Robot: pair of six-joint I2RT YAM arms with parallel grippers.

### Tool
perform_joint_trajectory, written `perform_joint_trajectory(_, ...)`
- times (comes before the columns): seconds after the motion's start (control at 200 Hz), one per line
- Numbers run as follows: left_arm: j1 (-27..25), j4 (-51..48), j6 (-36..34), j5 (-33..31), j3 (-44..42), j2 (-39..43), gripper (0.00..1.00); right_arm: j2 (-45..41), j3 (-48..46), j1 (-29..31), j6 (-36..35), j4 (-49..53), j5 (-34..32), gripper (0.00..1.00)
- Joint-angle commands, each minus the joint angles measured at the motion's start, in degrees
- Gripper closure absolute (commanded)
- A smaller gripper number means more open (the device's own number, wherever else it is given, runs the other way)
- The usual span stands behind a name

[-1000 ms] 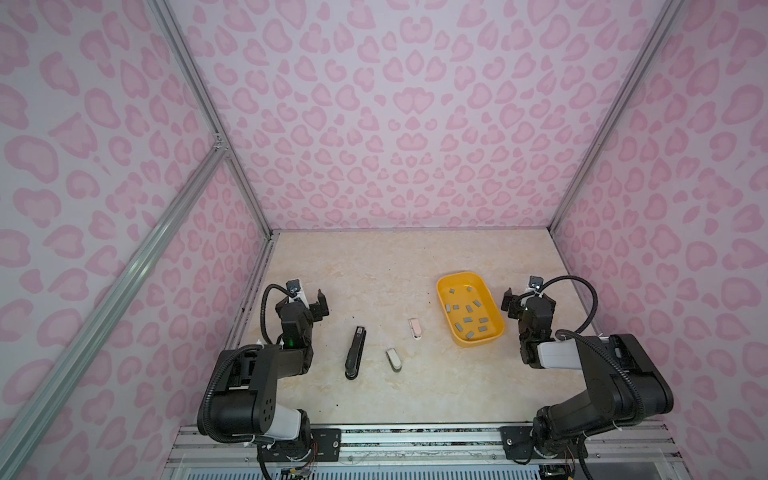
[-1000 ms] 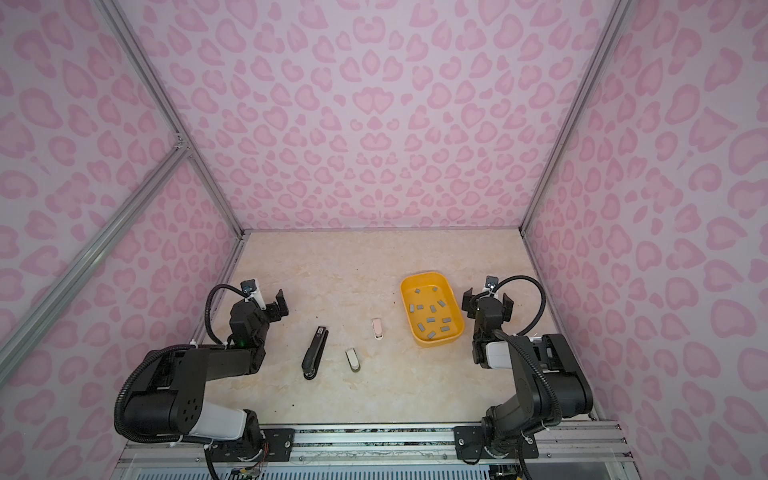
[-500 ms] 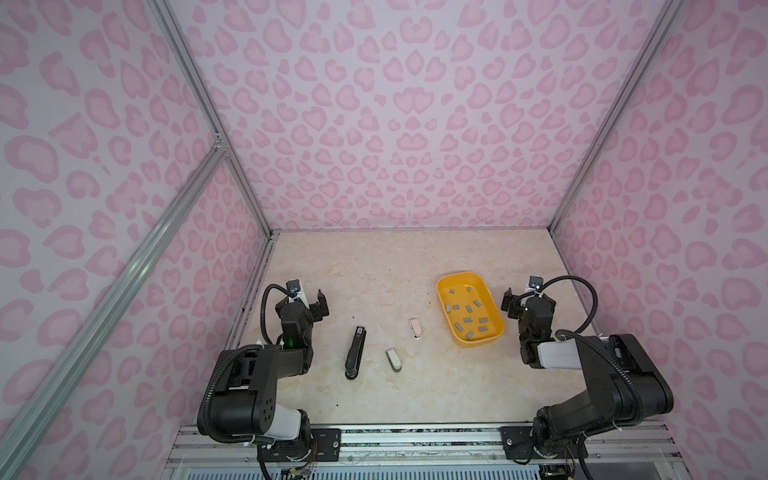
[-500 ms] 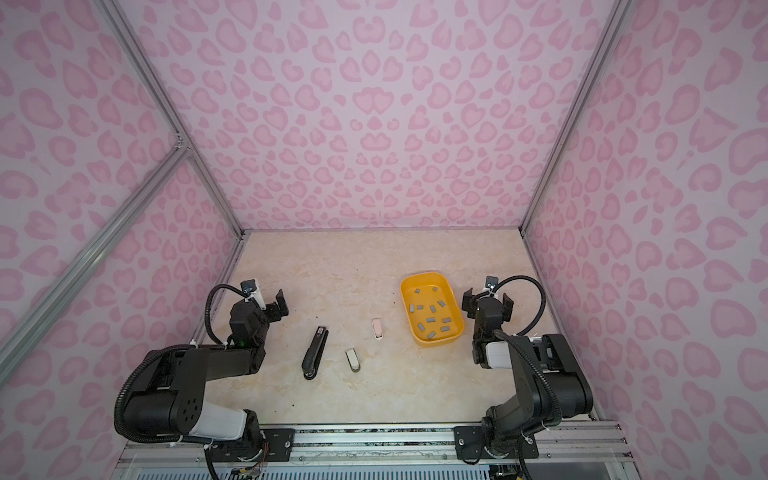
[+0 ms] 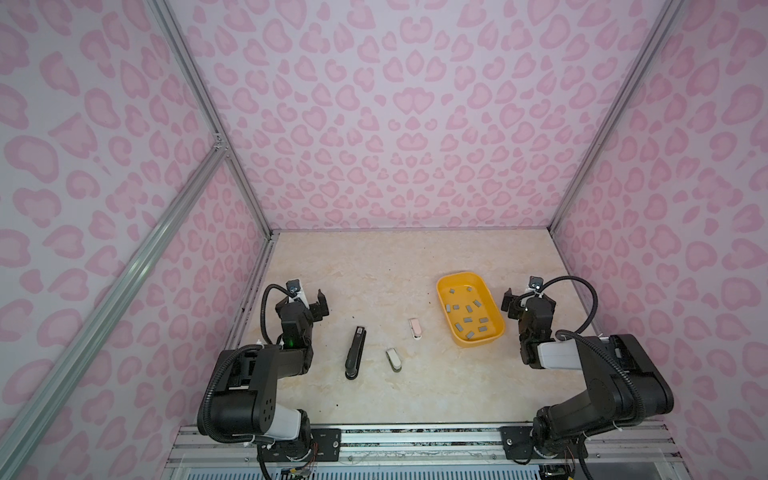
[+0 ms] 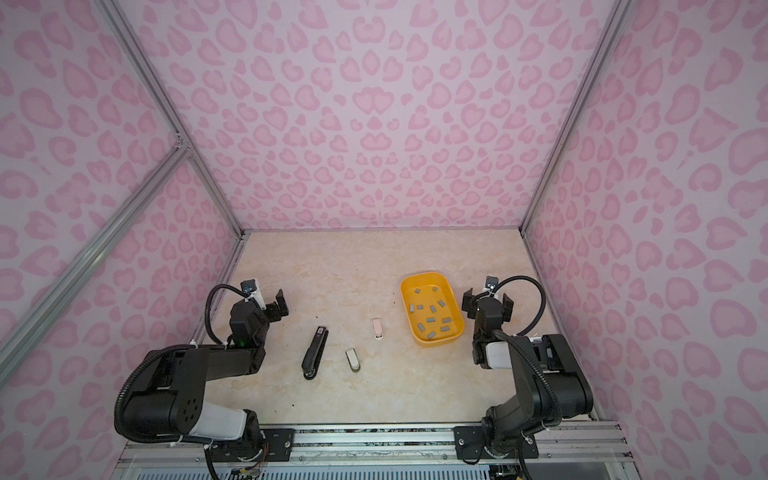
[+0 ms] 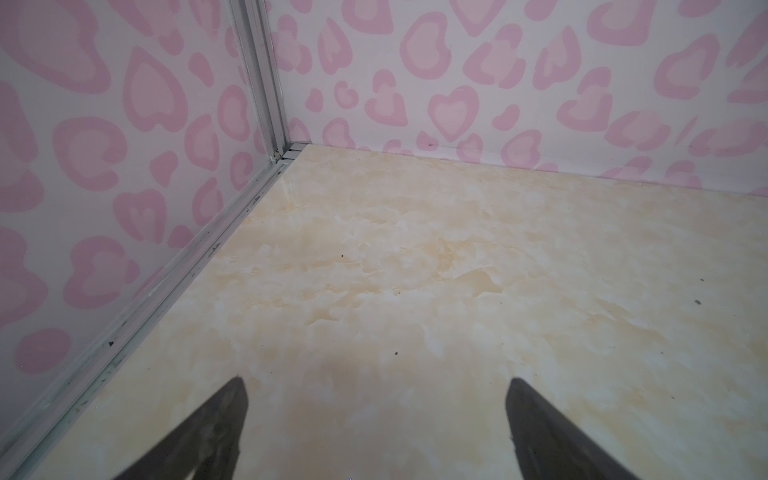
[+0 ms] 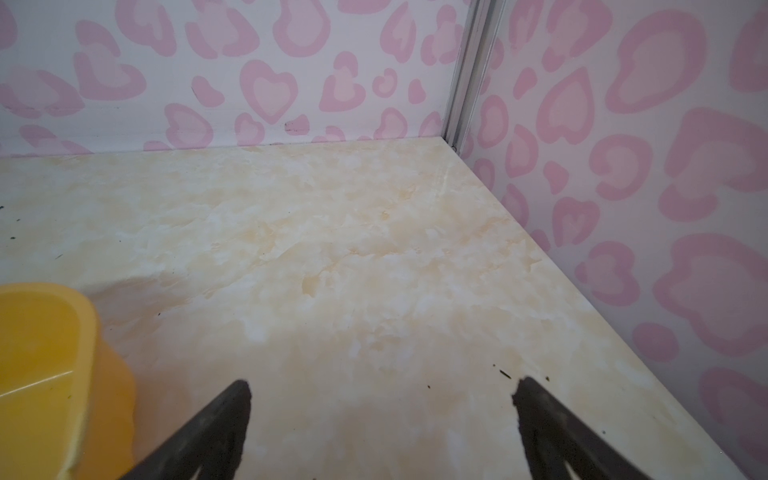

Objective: Load the staples into the stapler
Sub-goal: 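Grasp the pink stapler with the left gripper while the right moves over the tray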

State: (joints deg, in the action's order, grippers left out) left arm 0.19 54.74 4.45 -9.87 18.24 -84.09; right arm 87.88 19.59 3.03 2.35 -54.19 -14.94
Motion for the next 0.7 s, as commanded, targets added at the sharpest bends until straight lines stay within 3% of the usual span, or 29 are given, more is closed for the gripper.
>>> perform_joint_trajectory(0.0,-0.09,-3.9,0.81,-3.25,2.3,2.71,0.02,-3.18,0.52,0.53,-2.02,0.26,1.84,0.01)
perform_joint_trajectory(0.08,-0.15,-21.94,3.95,-8.66,8.97,9.51,0.02,-10.09,5.9,0.58,-1.76,17.16,0.72,0.01)
perform_joint_trajectory(0.155,-0.27,-20.15,5.53,-9.19,5.82,15.68,0.02,-13.48,10.23,0.38,1.89,28.97,-5.0,0.01)
perform_joint_trajectory(0.235,-0.27,-25.34,9.51,-10.06,4.76,24.81,0.02,-16.0,15.6,0.24,13.44,42.58,-13.97,0.01)
perform_joint_trajectory(0.301,-0.26,-30.41,13.51,-7.99,4.66,32.87,0.02,-18.76,18.97,-0.16,22.64,55.21,-14.23,0.01)
perform_joint_trajectory(0.336,-0.25,-33.35,15.93,-6.32,5.09,36.41,0.02,-20.78,18.31,-0.56,23.6,56.25,-9.49,0.01)
perform_joint_trajectory(0.406,-0.27,-39.3,18.52,-1.58,7.56,43.67,0.02,-25.46,14.45,-2.77,21.99,49.56,9.78,0.01)
perform_joint_trajectory(0.456,-0.26,-41.2,19.03,3.34,9.24,47.7,0.02,-29.15,13.04,-2.46,21.89,46.06,16.31,0.01)
perform_joint_trajectory(0.556,-0.27,-44.96,25.19,7.02,12.29,53.48,0.02,-33.97,17.09,3.75,22.92,50.57,10.61,0.01)
perform_joint_trajectory(0.696,-0.22,-50.82,36.15,-0.18,16.79,55.43,0.03,-31.1,24.97,19.36,17.36,56.34,0.65,0.01)
